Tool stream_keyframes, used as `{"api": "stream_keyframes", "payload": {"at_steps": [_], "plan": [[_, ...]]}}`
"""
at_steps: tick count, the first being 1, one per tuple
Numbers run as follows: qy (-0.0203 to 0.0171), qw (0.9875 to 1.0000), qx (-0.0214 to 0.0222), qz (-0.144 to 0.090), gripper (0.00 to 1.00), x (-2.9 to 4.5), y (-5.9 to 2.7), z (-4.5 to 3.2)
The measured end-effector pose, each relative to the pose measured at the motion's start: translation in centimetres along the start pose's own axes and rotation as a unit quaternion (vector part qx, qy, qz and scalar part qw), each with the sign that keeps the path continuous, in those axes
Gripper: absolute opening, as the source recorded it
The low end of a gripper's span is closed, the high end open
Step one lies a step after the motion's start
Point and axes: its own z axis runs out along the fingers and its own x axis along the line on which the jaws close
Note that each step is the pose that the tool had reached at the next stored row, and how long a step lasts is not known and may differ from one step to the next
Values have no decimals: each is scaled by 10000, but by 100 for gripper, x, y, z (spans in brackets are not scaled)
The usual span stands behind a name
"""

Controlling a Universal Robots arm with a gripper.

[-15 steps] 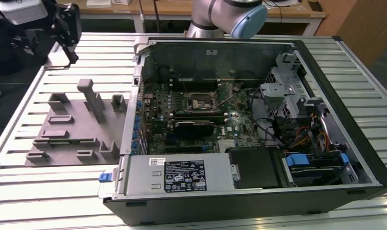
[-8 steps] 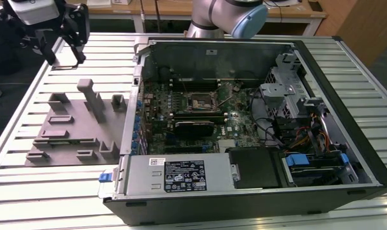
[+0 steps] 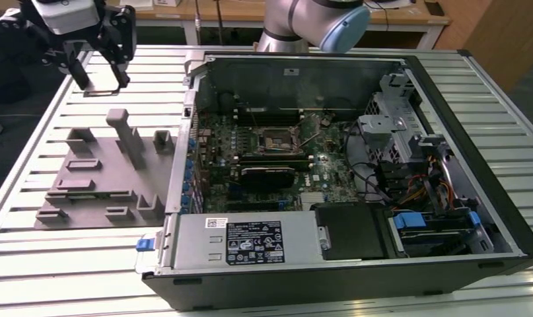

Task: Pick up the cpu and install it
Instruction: 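Pick up the cpu and move it towards the insertion slot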

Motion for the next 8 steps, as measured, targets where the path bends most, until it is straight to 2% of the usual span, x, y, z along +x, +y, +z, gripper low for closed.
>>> {"api": "stream_keyframes", "payload": {"at_steps": [8], "plan": [[0,10000,0,0,55,-159,-5,6]]}}
